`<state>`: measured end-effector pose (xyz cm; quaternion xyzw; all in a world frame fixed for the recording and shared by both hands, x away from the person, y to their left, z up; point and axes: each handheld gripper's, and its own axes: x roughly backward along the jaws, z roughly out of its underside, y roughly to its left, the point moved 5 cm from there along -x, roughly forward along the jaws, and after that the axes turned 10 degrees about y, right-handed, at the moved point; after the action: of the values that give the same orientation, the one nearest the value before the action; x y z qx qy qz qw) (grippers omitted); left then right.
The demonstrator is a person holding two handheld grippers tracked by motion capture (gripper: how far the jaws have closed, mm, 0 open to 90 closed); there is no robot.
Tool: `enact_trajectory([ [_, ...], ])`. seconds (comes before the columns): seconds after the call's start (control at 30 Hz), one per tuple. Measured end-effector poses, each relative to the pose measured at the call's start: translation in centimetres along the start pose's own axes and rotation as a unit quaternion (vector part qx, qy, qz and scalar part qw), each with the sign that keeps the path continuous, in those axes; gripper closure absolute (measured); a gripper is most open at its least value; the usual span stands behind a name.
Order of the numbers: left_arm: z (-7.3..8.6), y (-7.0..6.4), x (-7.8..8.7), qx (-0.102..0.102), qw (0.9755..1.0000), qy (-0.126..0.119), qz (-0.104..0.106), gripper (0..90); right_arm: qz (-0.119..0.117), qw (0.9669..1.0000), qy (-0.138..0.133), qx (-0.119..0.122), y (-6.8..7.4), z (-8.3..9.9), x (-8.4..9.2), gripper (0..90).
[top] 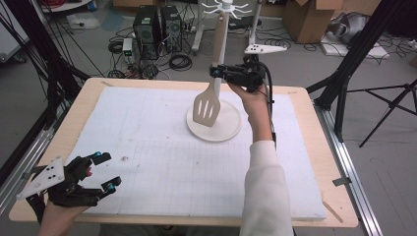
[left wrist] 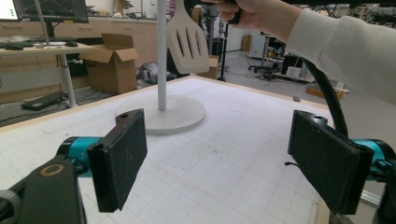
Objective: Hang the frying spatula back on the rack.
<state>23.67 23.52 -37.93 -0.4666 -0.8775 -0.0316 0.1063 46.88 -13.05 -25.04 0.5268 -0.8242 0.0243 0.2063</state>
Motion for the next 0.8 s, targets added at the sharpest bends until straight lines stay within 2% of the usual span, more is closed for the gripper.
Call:
enact_trajectory([
  [0.2, 0.0, 0.0, 0.0, -0.001, 1.0000, 0.001, 0.000, 20.1, 0.025, 0.9997, 0.003, -0.001, -0.1, 0.1, 0.0, 74.8],
  [0.33, -0.1, 0.0, 0.0, -0.001, 1.0000, -0.001, -0.001, 20.0, 0.047, 0.9988, -0.009, -0.008, 0.0, 0.2, 0.4, 61.4],
  [0.4, -0.1, 0.0, -0.1, -0.001, 1.0000, -0.002, -0.001, 20.1, 0.049, 0.9986, -0.014, -0.009, 0.1, 0.5, 0.9, 60.1],
  [0.47, -0.1, 0.1, -0.1, -0.001, 1.0000, -0.001, -0.001, 20.1, 0.057, 0.9983, -0.010, -0.008, 0.2, 0.8, 1.4, 51.7],
  [0.6, -0.1, 0.7, -0.4, 0.006, 1.0000, 0.000, -0.001, 18.9, 0.073, 0.9972, -0.015, -0.002, 1.2, 2.1, 3.0, 38.0],
  [0.73, 0.1, 1.2, -0.9, 0.010, 0.9999, 0.002, -0.002, 18.8, 0.077, 0.9968, -0.020, 0.007, 2.7, 4.0, 5.3, 31.0],
  [0.8, 0.1, 1.4, -1.1, 0.012, 0.9999, 0.003, -0.002, 18.8, 0.079, 0.9964, -0.024, 0.019, 3.8, 5.4, 6.6, 29.1],
])
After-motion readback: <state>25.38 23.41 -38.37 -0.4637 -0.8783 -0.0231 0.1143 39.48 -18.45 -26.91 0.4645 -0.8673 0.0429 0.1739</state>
